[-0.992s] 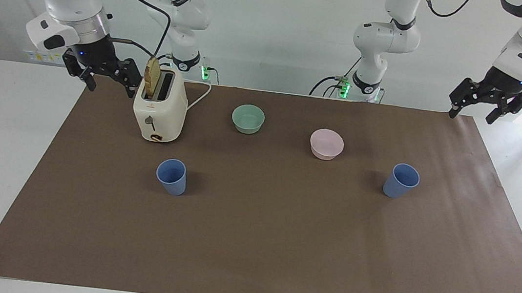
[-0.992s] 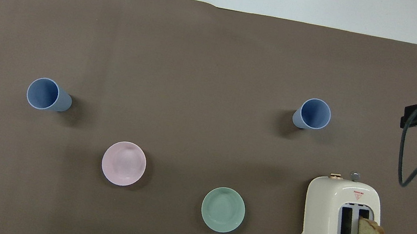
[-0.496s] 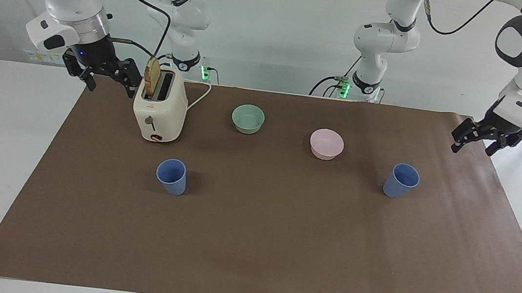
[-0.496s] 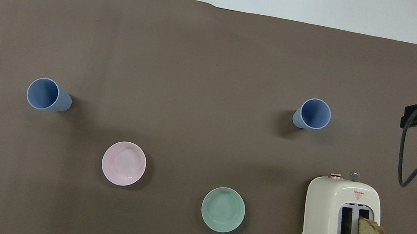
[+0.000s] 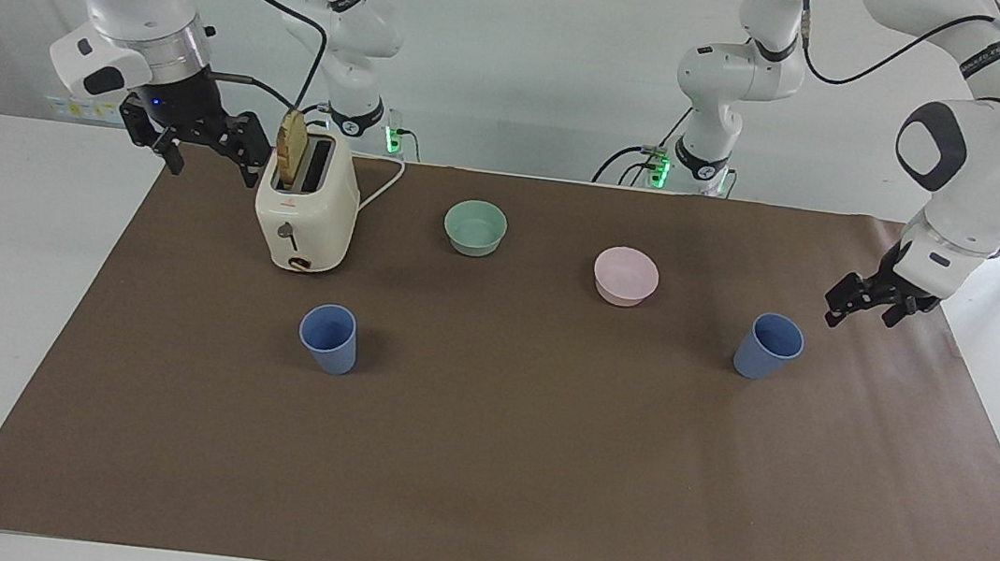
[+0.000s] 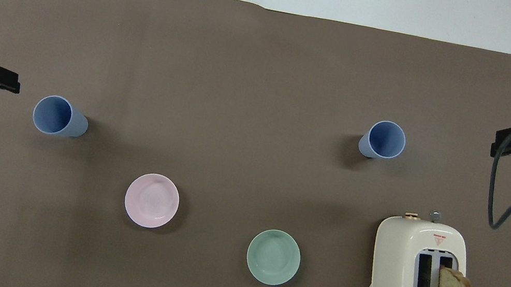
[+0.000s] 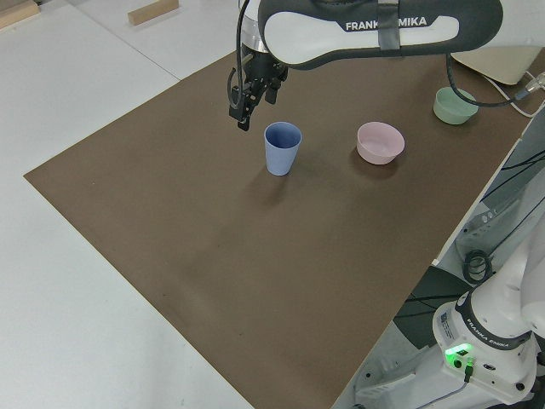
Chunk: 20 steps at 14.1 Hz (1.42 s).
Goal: Stack blue cups with both arms
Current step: 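Reach the left gripper to the nearby blue cup and grasp it, then carry the blue cup with the left gripper toward the table center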
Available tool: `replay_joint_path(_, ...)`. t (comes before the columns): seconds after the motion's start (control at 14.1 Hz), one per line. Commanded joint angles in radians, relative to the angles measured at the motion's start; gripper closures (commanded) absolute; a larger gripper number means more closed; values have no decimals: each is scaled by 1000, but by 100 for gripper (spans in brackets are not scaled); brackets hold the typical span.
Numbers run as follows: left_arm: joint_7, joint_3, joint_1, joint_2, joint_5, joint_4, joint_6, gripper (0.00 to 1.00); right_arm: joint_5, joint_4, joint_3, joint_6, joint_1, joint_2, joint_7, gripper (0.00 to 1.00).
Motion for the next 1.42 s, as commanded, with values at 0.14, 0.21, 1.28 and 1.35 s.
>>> replay_joint_path(0.14, -98, -6, -28, 26, -9, -97, 131, 0, 8, -24, 10, 4, -19, -24, -25, 0)
replay_joint_path(0.21, -109, -6, -29, 26, -9, -119, 151, 0, 8, -24, 10, 4, -19, -24, -25, 0)
replay_joint_path(1.28, -123, -6, -31, 23, -98, -162, 130, 100, 8, -24, 10, 4, -19, -24, -25, 0)
replay_joint_path(1.35, -121, -6, -31, 23, -98, -141, 101, 100, 8, -24, 10, 4, -19, -24, -25, 0)
